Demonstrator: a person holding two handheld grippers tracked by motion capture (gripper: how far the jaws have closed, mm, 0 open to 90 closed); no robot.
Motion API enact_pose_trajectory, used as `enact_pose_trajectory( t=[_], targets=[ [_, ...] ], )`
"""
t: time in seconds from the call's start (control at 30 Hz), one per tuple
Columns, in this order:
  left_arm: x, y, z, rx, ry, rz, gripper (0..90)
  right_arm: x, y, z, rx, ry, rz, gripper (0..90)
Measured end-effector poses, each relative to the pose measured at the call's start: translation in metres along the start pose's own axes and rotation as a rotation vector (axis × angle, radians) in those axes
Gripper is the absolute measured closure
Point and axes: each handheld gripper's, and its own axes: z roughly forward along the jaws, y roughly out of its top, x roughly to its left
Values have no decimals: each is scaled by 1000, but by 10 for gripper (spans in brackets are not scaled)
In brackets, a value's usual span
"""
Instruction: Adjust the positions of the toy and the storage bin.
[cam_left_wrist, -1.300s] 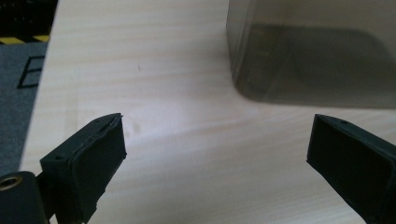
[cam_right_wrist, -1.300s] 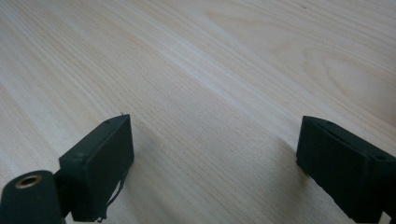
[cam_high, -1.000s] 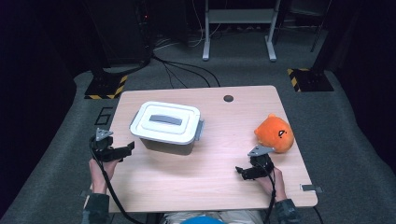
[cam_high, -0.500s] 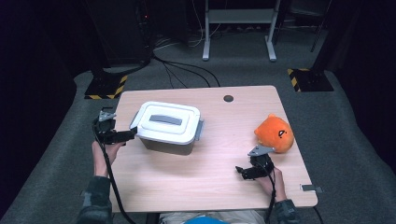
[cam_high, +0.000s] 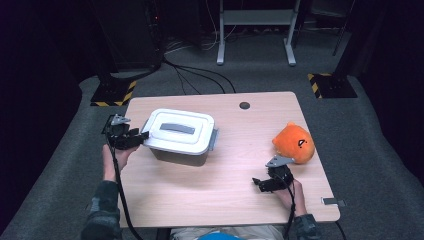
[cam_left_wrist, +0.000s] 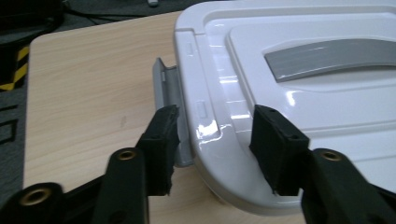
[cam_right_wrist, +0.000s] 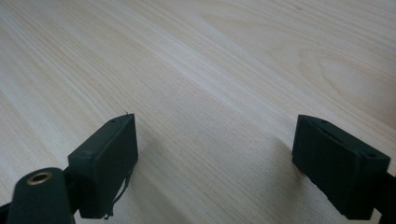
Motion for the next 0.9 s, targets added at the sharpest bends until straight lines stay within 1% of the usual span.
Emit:
enact_pose_trajectory(
  t=[0.03, 0.07, 0.13, 0.27, 0.3, 0.4, 0.57, 0.63, 0.67, 0.8, 0.9],
  targets=[
    [0, -1, -1, 2, -8, -4, 568, 0, 0, 0, 0, 0, 0, 136],
    [1, -2, -1, -3, -9, -8, 571, 0, 0, 0, 0, 0, 0, 136],
    [3, -3, -3, -3, -12, -21, 604, 0, 0, 0, -1, 0, 0, 137],
    [2, -6, -5, -5, -24, -41, 614, 0, 0, 0, 0, 0, 0, 137],
    [2, -6, -6, 3, -27, -37, 613, 0, 0, 0, -1, 0, 1, 137],
    [-2, -7, -7, -3, -13, -41, 613, 0, 0, 0, -1, 0, 1, 138],
    [-9, -9, -10, 8, -15, -39, 611, 0, 0, 0, -1, 0, 1, 138],
    [-13, -10, -11, 4, -11, -38, 609, 0, 0, 0, -1, 0, 1, 138],
    [-14, -10, -12, 12, -14, -30, 608, 0, 0, 0, -1, 0, 1, 139],
    [-22, -13, -15, 18, -14, -17, 602, 0, 0, 0, -1, 0, 1, 139],
    [-26, -15, -18, 31, -37, -21, 595, 0, 0, 0, -1, 0, 1, 139]
  ],
)
